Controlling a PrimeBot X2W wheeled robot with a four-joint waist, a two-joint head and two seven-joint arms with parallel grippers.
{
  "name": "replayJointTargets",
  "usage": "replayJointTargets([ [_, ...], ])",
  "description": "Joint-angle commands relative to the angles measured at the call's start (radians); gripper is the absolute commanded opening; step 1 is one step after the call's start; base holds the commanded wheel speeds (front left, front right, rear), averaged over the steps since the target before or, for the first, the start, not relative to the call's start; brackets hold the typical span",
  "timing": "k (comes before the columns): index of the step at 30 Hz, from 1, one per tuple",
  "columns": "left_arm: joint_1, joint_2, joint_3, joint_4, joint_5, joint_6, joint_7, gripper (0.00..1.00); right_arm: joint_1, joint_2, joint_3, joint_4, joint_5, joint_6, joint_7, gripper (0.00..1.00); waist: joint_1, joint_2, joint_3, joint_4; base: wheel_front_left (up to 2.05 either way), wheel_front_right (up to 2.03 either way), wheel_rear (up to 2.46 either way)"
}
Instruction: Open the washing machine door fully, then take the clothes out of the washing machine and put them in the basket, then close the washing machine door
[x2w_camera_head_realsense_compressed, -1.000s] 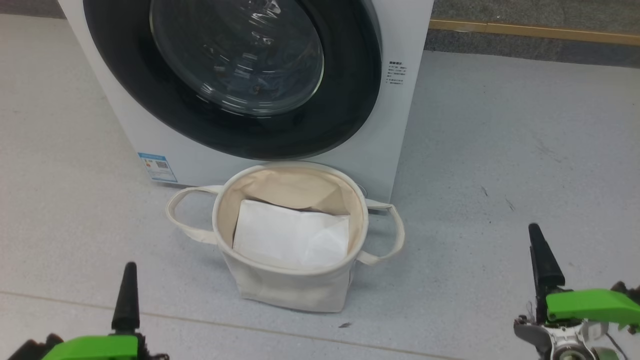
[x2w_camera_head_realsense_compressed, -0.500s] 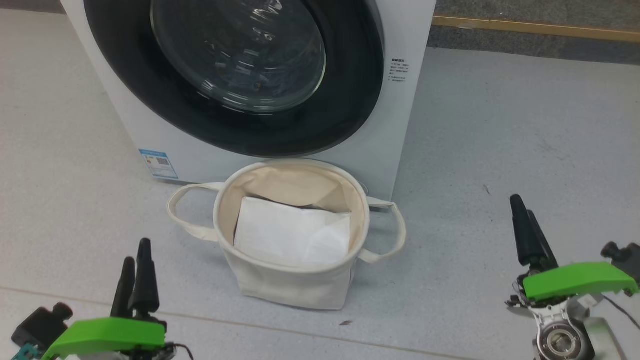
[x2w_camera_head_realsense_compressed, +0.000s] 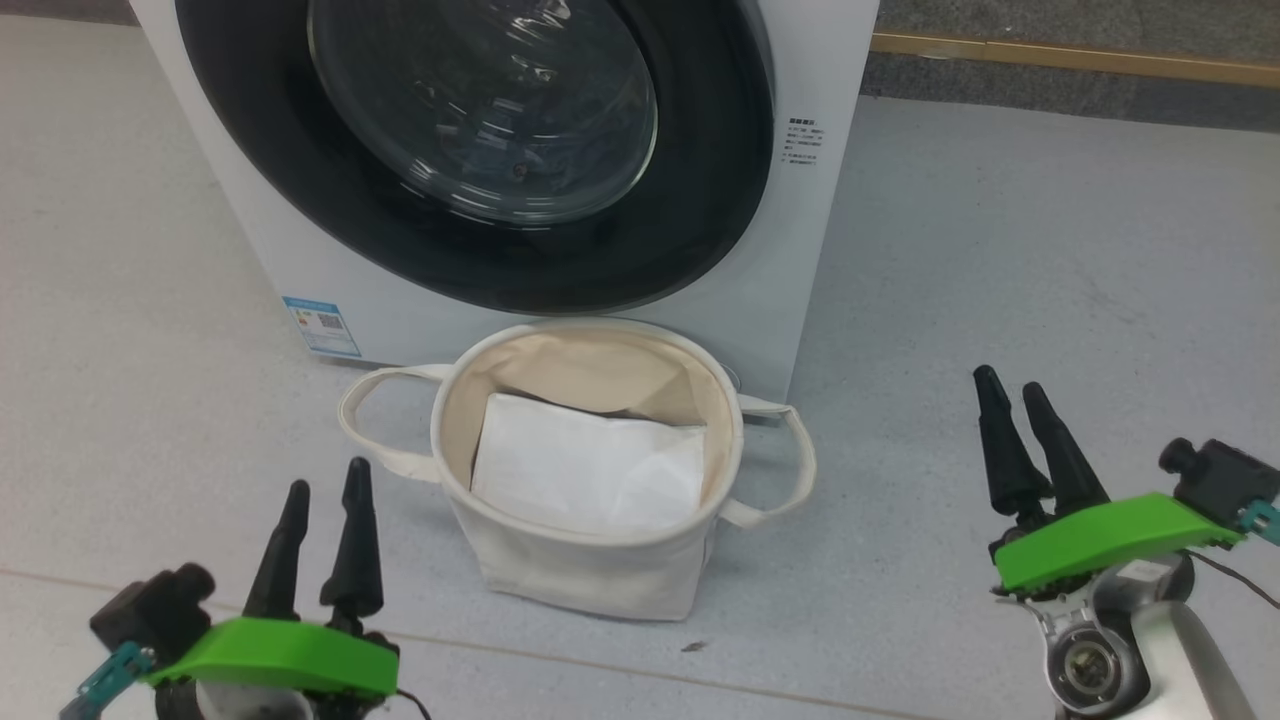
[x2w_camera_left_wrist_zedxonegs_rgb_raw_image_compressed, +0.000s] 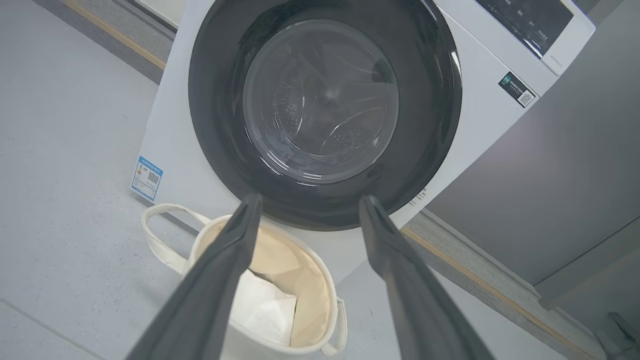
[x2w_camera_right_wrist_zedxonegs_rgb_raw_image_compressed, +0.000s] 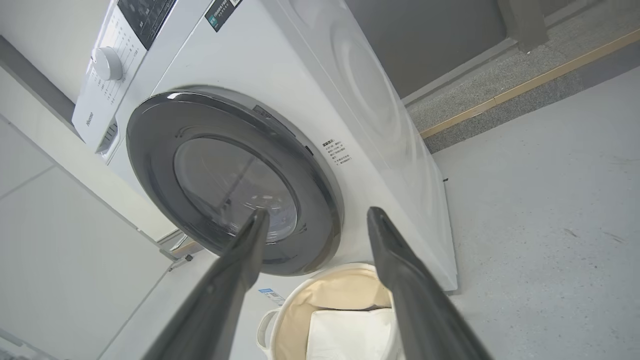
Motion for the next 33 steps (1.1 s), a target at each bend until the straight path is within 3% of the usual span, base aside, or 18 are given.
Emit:
replayJointTargets([
  [1,-0.049,0.021,0.013,-0.04,0.03,0.007,-0.012,1.0,-0.058,-0.015,0.015,-0.04,-0.028,0.0,-0.015,1.0,0.0,0.0,0.0,0.0,0.0,0.0,0.0],
  [19,-0.065,0.058,-0.102,0.022,0.278,0.056,-0.065,1.0,-0.076,0.008,0.07,0.01,-0.296,0.0,-0.064,1.0,0.0,0.0,-0.028,0.009,0.0,0.0,0.0],
  [33,-0.069,0.078,-0.194,0.018,0.435,0.105,-0.105,1.0,-0.082,0.046,0.025,0.053,-0.521,0.0,-0.107,1.0,0.0,0.0,-0.032,0.005,0.0,0.0,0.0],
])
